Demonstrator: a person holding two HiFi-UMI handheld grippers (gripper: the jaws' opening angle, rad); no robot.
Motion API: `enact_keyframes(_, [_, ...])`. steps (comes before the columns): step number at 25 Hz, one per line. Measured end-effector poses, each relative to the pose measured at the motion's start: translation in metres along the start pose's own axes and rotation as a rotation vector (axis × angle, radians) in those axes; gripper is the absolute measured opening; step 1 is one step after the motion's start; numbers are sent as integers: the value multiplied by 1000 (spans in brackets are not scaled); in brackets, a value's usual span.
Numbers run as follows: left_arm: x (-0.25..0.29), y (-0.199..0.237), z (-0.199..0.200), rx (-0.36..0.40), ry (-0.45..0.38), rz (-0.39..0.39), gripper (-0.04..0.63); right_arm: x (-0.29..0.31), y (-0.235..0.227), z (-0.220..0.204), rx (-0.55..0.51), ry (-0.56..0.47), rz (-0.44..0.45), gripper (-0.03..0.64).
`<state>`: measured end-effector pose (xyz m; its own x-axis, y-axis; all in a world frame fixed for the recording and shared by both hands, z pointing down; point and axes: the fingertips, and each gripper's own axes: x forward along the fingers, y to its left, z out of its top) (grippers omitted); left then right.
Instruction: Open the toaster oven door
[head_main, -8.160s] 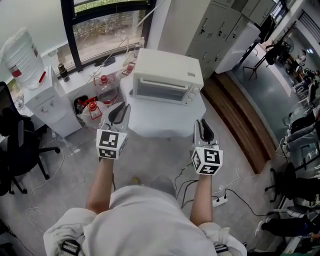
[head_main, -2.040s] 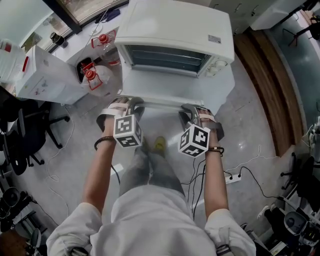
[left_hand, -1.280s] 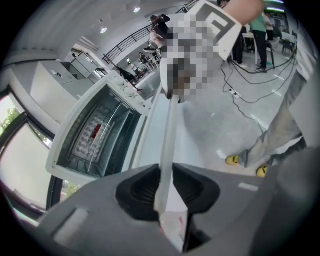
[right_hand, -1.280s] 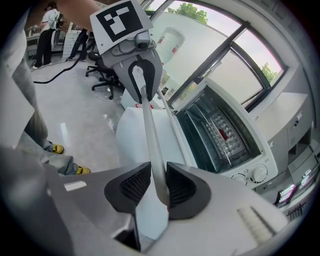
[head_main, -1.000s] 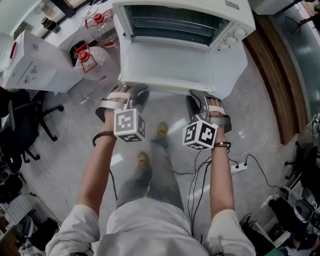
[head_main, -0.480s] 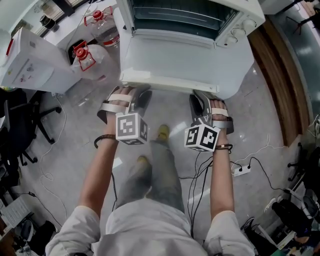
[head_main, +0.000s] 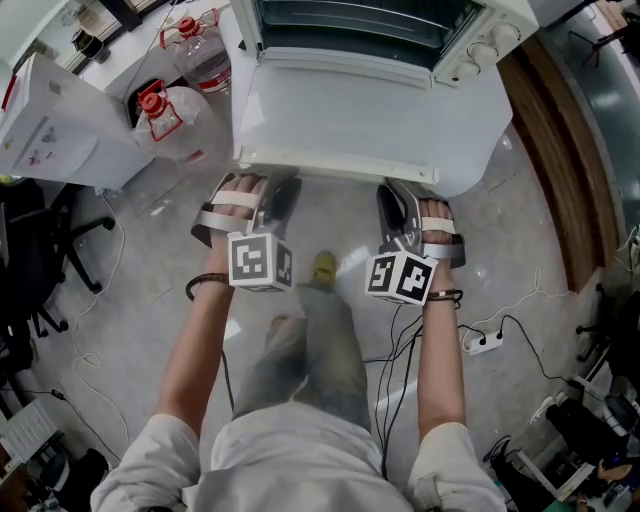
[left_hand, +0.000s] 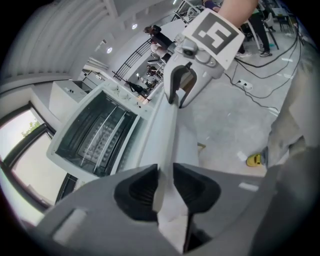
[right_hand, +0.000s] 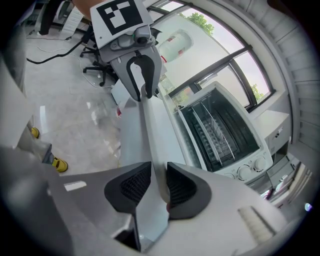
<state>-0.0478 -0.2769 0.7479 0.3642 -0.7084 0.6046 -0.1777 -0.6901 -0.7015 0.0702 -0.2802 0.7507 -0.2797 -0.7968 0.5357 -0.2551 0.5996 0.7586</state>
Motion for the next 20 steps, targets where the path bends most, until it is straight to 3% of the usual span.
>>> enact_keyframes(5, [5,-3,-3,7,-13,34,84,4,3,-1,34,-12,-24,84])
enact_keyframes(20, [0,-3,-1,-2,-1,-5,109,-3,-1,-1,55,13,6,84])
